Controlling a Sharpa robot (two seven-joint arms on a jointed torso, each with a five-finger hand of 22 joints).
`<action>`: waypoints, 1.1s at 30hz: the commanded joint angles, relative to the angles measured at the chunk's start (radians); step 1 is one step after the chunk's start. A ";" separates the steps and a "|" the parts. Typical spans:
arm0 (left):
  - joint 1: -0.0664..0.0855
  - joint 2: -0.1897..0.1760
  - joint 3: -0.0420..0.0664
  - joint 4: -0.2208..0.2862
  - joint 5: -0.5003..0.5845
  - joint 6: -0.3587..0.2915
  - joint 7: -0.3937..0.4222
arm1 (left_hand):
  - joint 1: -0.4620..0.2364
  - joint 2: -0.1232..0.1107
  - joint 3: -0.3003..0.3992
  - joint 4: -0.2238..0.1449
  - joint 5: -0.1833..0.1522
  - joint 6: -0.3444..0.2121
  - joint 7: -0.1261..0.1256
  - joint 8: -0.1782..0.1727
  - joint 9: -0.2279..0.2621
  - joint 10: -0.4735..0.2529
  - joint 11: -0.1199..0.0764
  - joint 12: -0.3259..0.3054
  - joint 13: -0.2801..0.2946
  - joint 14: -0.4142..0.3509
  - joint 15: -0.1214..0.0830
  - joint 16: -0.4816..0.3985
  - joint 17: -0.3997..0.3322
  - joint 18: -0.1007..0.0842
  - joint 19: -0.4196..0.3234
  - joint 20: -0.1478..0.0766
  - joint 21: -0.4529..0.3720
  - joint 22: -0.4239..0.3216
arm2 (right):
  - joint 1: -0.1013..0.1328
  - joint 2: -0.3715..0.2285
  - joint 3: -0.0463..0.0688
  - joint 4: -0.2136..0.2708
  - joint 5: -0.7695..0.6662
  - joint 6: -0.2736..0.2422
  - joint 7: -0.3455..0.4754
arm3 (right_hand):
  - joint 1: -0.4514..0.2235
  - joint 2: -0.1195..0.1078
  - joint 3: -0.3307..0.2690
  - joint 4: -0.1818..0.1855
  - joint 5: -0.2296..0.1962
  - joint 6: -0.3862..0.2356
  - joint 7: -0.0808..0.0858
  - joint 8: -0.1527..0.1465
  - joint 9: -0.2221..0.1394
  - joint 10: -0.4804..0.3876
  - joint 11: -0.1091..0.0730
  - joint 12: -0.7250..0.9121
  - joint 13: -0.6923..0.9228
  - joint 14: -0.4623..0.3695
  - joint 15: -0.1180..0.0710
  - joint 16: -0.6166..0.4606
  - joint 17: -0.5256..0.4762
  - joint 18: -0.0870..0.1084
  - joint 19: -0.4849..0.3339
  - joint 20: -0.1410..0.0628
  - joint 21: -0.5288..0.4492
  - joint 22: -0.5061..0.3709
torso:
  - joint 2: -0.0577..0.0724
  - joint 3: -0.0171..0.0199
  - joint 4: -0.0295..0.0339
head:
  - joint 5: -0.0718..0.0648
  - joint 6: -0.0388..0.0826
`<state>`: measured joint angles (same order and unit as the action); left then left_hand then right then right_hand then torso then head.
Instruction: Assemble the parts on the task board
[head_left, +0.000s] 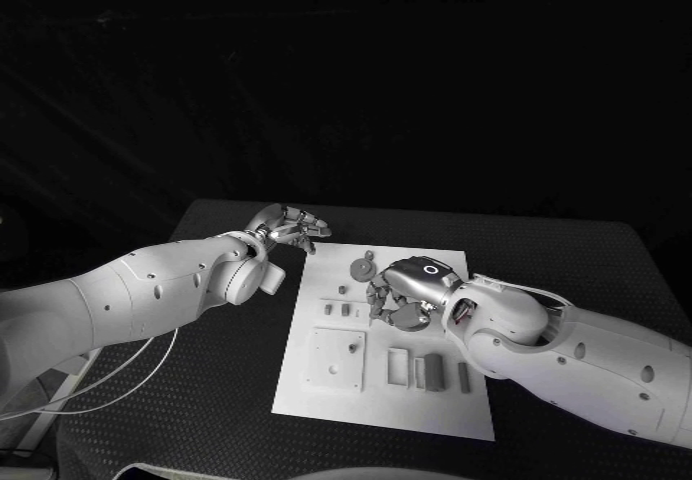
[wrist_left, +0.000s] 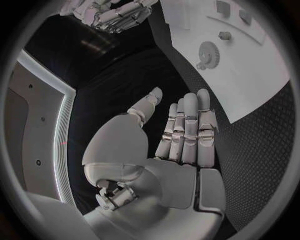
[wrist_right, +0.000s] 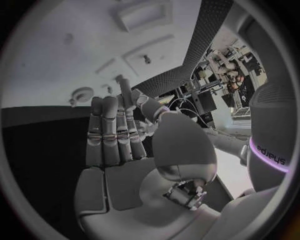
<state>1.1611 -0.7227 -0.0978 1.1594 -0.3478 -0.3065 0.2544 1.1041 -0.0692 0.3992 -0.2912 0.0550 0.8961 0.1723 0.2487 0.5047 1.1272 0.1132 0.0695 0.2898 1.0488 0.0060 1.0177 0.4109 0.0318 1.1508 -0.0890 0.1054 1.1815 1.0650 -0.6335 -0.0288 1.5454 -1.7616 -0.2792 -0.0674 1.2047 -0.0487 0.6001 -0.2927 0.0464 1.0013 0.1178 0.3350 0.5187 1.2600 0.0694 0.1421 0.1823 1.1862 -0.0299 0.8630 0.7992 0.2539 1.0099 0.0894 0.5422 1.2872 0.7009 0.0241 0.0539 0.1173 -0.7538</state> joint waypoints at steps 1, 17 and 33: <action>0.002 0.005 0.001 -0.002 0.007 0.010 0.011 | -0.001 0.009 -0.006 0.001 -0.004 -0.003 0.001 0.001 -0.001 -0.005 0.005 0.000 -0.002 -0.008 0.002 -0.005 0.002 0.015 -0.004 -0.002 -0.004 0.001 | -0.002 0.021 -0.001 0.006 0.019 0.008 0.026 | 0.003 0.006 -0.005 -0.001 0.002 0.005 0.002 0.003 0.002 0.007 0.003 0.006 0.002 -0.002 -0.007 0.003 0.001 0.008 0.007 0.002 0.004 0.001 | -0.001 -0.0002 0.0013 | 0.008 -0.003; 0.002 0.012 0.001 -0.006 0.009 0.011 0.010 | 0.001 0.009 -0.006 0.001 -0.004 -0.002 0.001 0.001 -0.001 -0.004 0.005 0.000 -0.002 -0.008 0.002 -0.006 0.002 0.015 -0.004 -0.002 -0.004 0.002 | -0.040 0.127 -0.063 -0.028 -0.013 0.035 0.036 | 0.002 0.008 -0.004 -0.001 0.002 0.005 0.002 0.002 0.001 0.007 0.003 0.005 0.002 -0.002 -0.007 0.003 0.000 0.008 0.007 0.001 0.004 0.001 | 0.001 -0.0019 0.0028 | 0.025 -0.011; 0.002 0.018 0.001 -0.008 0.009 0.013 0.008 | 0.001 0.009 -0.006 0.001 -0.004 -0.002 0.001 0.001 -0.001 -0.004 0.005 0.000 -0.002 -0.009 0.002 -0.006 0.003 0.015 -0.004 -0.002 -0.005 0.002 | -0.068 0.154 -0.080 -0.065 -0.043 0.035 0.028 | 0.002 0.008 -0.004 -0.002 0.002 0.004 0.002 0.001 0.001 0.007 0.002 0.004 0.003 -0.001 -0.007 0.004 0.000 0.008 0.008 0.001 0.004 0.002 | 0.000 -0.0001 0.0023 | 0.044 -0.029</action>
<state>1.1612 -0.7059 -0.0976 1.1504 -0.3448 -0.3059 0.2539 1.1052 -0.0682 0.3992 -0.2912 0.0550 0.8961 0.1723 0.2487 0.5049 1.1272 0.1132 0.0695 0.2890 1.0488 0.0060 1.0177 0.4124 0.0318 1.1508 -0.0890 0.1054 1.1823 0.9974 -0.4796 -0.1086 1.4803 -1.7836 -0.2556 -0.0425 1.2045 -0.0490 0.5987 -0.2940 0.0462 0.9992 0.1197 0.3337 0.5188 1.2593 0.0694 0.1412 0.1834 1.1839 -0.0315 0.8628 0.7988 0.2526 1.0097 0.0897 0.5421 1.2877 0.7008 0.0241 0.0575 0.1600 -0.7816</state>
